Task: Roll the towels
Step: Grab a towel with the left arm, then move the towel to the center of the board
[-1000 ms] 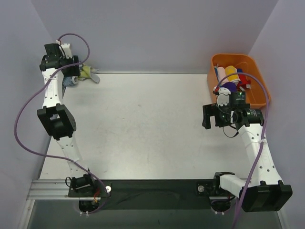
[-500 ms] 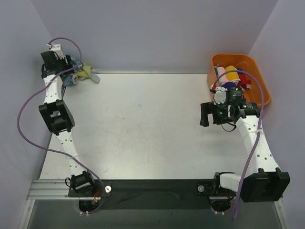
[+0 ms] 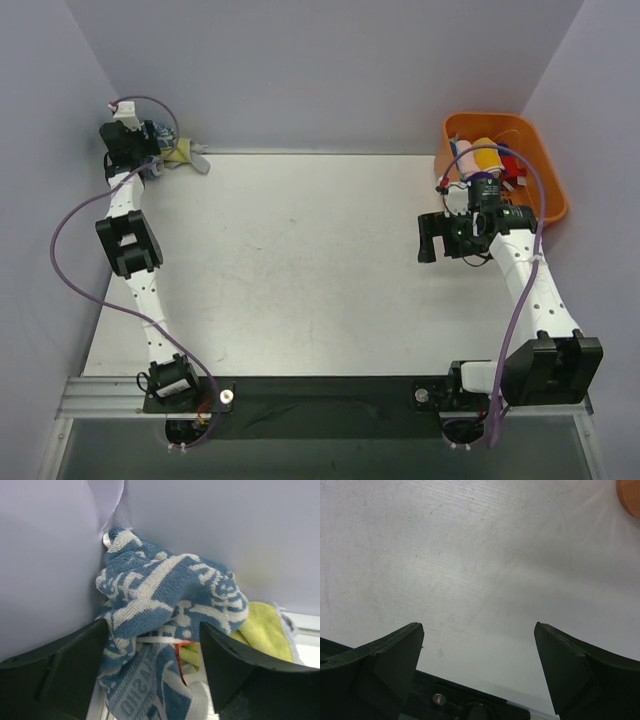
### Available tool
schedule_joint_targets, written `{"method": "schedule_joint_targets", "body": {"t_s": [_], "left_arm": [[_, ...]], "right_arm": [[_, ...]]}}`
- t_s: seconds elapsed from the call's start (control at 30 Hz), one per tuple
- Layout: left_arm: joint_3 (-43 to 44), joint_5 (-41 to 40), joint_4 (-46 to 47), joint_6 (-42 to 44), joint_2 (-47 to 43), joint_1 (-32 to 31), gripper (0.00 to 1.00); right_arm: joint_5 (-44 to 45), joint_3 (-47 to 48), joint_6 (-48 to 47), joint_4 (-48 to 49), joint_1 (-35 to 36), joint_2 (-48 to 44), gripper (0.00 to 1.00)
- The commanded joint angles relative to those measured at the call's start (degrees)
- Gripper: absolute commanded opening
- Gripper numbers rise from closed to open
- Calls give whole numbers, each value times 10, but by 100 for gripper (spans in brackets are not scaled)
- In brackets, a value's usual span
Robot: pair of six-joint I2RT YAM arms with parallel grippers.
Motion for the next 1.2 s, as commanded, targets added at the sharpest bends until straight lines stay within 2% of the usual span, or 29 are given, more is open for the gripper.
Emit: {"method": "schedule_joint_targets", "body": {"t_s": [0.0, 0.13, 0.17, 0.2, 0.23, 0.27, 0.43, 0.67, 0.8, 1.0, 1.17], "left_arm": [[45, -23, 108, 10, 25, 4, 82], [75, -51, 130, 11, 58, 1, 54], [75, -59, 134, 7, 59, 0, 39], [75, -61, 146, 5, 57, 1, 31], [74, -64, 152, 3, 55, 0, 20], [74, -68, 154, -1, 47, 0, 0], [60, -49, 160, -12, -7, 5, 0], [29, 3, 128, -35, -160, 3, 0], [12, 34, 77, -67, -244, -1, 0], [-56, 97, -3, -92, -382, -26, 0], [-153, 156, -92, -80, -518, -78, 0]], "right_arm": [[16, 22, -3, -20, 6, 10, 100], [23, 19, -5, -24, 8, 22, 100], [24, 21, -5, -27, 9, 24, 100], [26, 23, -4, -29, 10, 29, 100], [26, 24, -6, -33, 12, 30, 100], [26, 27, -6, -34, 12, 31, 100], [23, 38, -10, -39, 14, 23, 100], [2, 57, -5, -37, 14, 10, 100], [-7, 66, -3, -38, 14, -3, 100], [-26, 68, -1, -37, 13, -40, 100], [-36, 55, -1, -38, 14, -70, 100]]}}
